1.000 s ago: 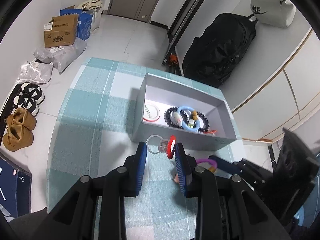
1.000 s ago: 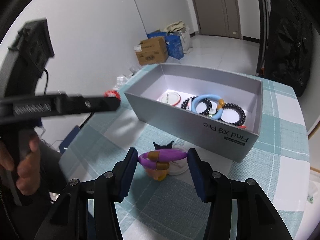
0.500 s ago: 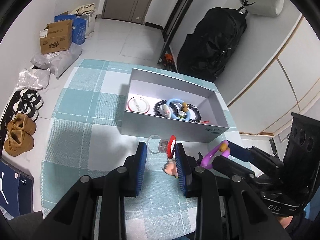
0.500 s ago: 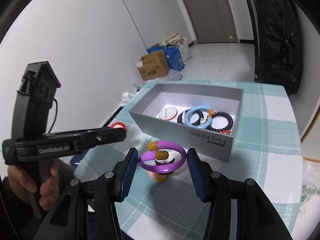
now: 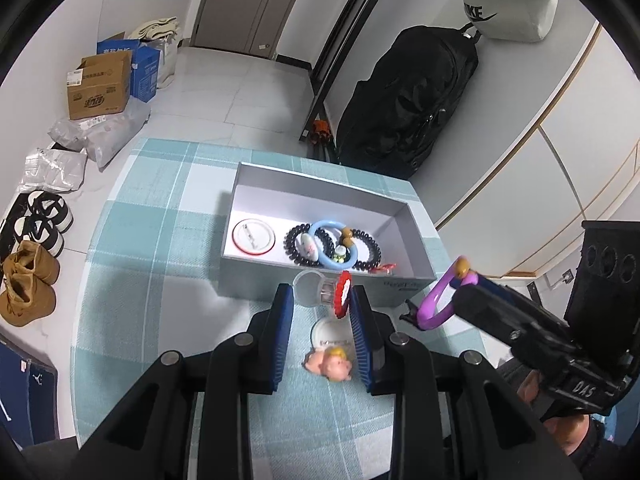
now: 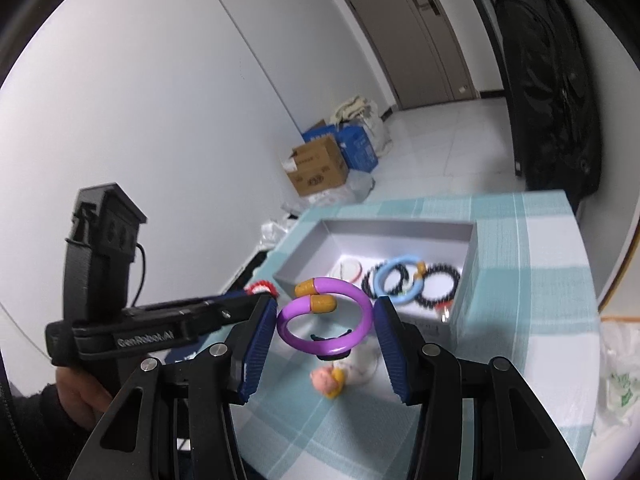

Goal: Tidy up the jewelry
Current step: 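Lift both items into the silver box and open both grippers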

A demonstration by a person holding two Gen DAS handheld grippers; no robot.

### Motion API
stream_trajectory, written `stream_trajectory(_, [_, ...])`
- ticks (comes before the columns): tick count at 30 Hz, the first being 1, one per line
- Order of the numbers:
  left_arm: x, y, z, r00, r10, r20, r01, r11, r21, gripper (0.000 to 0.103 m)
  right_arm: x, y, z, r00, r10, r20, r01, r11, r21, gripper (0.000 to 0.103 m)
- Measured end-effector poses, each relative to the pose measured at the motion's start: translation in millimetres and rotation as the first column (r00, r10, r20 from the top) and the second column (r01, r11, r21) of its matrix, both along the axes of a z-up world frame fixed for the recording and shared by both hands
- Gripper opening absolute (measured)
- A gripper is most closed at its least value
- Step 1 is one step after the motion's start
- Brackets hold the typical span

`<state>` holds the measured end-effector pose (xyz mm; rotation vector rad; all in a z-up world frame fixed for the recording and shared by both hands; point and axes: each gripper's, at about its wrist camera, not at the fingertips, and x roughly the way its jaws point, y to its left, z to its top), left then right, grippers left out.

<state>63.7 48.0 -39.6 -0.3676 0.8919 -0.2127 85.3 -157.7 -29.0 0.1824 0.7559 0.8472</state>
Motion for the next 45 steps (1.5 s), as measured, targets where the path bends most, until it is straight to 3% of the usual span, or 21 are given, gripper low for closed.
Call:
stream_trajectory(9, [27, -8, 6, 1.0, -0.023, 0.011, 0.023, 0.999, 0.035, 0.023, 26, 2, 7, 1.0, 0.012, 0.002, -0.012, 0.998, 0.056, 0.049])
stream_trajectory(12, [38, -13, 4, 0.999, -0.041, 0.005, 0.041, 0.997, 0.059, 0.023, 37, 0, 7, 1.0, 0.0, -0.014, 0.001, 0.998, 0.069, 0.043])
stream_trajectory(23, [73, -15, -13, 0.998, -0.057, -0.034, 0.058, 0.998, 0.017, 0.023, 66, 1, -8, 0.997, -0.025, -0.079, 0.03, 0.998, 0.055, 0.042])
stream_trajectory(26, [82, -15, -19, 0.995, -0.067, -0.079, 0.065, 0.998, -0.024, 0.024, 72, -1, -11, 0.995, -0.039, -0.087, 0.043, 0.998, 0.047, 0.042])
stream_trajectory(28, [86, -16, -23, 0.991, -0.058, -0.116, 0.056, 0.998, -0.027, 0.027, 75, -2, -15, 0.994, -0.052, -0.1, 0.055, 0.998, 0.031, 0.043])
stream_trajectory(30, [87, -16, -24, 0.99, -0.053, -0.131, 0.05, 0.998, -0.024, 0.044, 80, -4, -21, 0.989, -0.072, -0.129, 0.075, 0.997, 0.022, 0.044])
stream_trajectory(33, [80, -13, -17, 0.994, -0.06, -0.093, 0.055, 0.997, -0.05, 0.057, 84, -10, -26, 0.983, -0.103, -0.154, 0.108, 0.994, 0.024, 0.044])
stream_trajectory(42, [69, -21, -9, 0.996, -0.071, -0.057, 0.072, 0.997, 0.018, 0.058, 81, -12, -26, 0.984, -0.119, -0.133, 0.12, 0.993, 0.0, 0.051])
stream_trajectory(45, [62, -21, -5, 0.997, -0.074, -0.039, 0.075, 0.997, 0.025, 0.058, 76, -11, -24, 0.986, -0.116, -0.116, 0.116, 0.993, -0.002, 0.059])
